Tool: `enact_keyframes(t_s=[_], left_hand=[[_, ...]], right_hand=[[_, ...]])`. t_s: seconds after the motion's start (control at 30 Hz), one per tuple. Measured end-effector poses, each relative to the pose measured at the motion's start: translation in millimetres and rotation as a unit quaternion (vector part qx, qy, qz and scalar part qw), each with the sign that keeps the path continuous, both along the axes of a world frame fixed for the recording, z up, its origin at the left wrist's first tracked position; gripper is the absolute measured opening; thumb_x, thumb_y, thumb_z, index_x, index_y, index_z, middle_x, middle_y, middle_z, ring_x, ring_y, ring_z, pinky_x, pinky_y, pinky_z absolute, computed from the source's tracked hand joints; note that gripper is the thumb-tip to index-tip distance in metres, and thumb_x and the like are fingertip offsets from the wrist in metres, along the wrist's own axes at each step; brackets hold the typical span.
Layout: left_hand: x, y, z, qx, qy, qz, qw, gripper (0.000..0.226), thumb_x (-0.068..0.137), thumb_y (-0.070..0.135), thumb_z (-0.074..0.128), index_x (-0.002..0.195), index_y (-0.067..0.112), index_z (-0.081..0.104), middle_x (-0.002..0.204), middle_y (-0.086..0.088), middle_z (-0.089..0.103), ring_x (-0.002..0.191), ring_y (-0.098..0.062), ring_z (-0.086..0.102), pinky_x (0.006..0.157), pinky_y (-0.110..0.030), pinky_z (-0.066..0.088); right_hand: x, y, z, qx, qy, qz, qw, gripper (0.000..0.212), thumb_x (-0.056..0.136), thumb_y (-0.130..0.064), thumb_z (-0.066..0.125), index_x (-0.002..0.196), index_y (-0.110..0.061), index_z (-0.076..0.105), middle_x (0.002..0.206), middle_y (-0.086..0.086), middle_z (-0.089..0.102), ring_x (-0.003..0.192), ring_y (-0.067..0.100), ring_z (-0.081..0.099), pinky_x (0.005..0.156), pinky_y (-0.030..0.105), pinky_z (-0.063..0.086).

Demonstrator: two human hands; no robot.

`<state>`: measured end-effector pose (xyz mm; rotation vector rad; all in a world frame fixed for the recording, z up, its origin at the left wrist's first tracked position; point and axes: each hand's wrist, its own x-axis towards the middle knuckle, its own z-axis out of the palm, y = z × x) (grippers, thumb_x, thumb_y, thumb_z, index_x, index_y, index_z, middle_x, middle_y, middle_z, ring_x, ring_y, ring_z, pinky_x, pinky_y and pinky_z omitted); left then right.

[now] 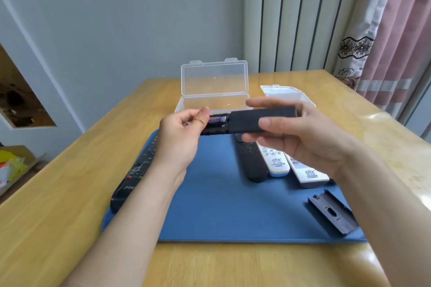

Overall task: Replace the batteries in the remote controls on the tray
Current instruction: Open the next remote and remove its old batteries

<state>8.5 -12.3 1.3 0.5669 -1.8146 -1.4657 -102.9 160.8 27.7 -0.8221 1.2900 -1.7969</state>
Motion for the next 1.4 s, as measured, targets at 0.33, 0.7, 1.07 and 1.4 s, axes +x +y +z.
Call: enact_keyframes(t_s=[0.33, 0.7, 1.07, 1.4], left_hand=[[-0.6, 52.7, -4.0, -0.371, -0.037, -0.017, 0.928, 0.030, 0.071, 0.032, 0.081, 0.081, 0.026, 0.052, 0.073, 0.019, 0.053, 0.067, 0.010, 0.045, 0.060, -0.010, 0.034], [3.0, 48.5, -0.5, -0.480, -0.023, -0.065, 0.875, 0.033, 0.072, 0.038, 0.069, 0.087, 0.031, 0.040, 0.084, 0.007, 0.062, 0.084, -0.018, 0.055, 0.069, -0.040, 0.049], [-0.5, 56.2, -1.8, -0.476, -0.014, -0.064, 0.877, 0.018, 0.079, 0.026, 0.063, 0.087, 0.031, 0.047, 0.080, 0.004, 0.059, 0.077, -0.014, 0.053, 0.067, -0.039, 0.049], [-3.6, 60.8, -4.7, -0.505, -0.018, -0.040, 0.862, 0.013, 0.077, 0.011, 0.057, 0.087, 0.019, 0.058, 0.072, 0.001, 0.059, 0.072, -0.020, 0.053, 0.056, -0.040, 0.049]], right_hand=[[13.6, -27.1, -14.1, -0.011, -0.062, -0.242, 0.968, 0.026, 0.101, -0.030, 0.047, 0.099, -0.009, 0.063, 0.068, 0.005, 0.064, 0.058, 0.021, 0.058, 0.062, 0.033, 0.048], [17.4, -30.0, -16.9, 0.056, 0.036, -0.260, 0.963, 0.028, 0.101, -0.036, 0.047, 0.097, -0.016, 0.066, 0.079, 0.007, 0.065, 0.076, 0.020, 0.063, 0.086, 0.046, 0.052], [15.2, -29.5, -24.5, 0.069, 0.093, -0.304, 0.946, 0.042, 0.105, -0.039, 0.035, 0.075, -0.022, 0.059, 0.052, -0.016, 0.063, 0.053, -0.003, 0.060, 0.049, 0.014, 0.047], [16.1, -36.5, -25.8, 0.077, 0.086, -0.356, 0.927, 0.051, 0.105, -0.037, 0.032, 0.076, -0.007, 0.062, 0.067, 0.000, 0.062, 0.063, 0.015, 0.057, 0.065, 0.033, 0.048]])
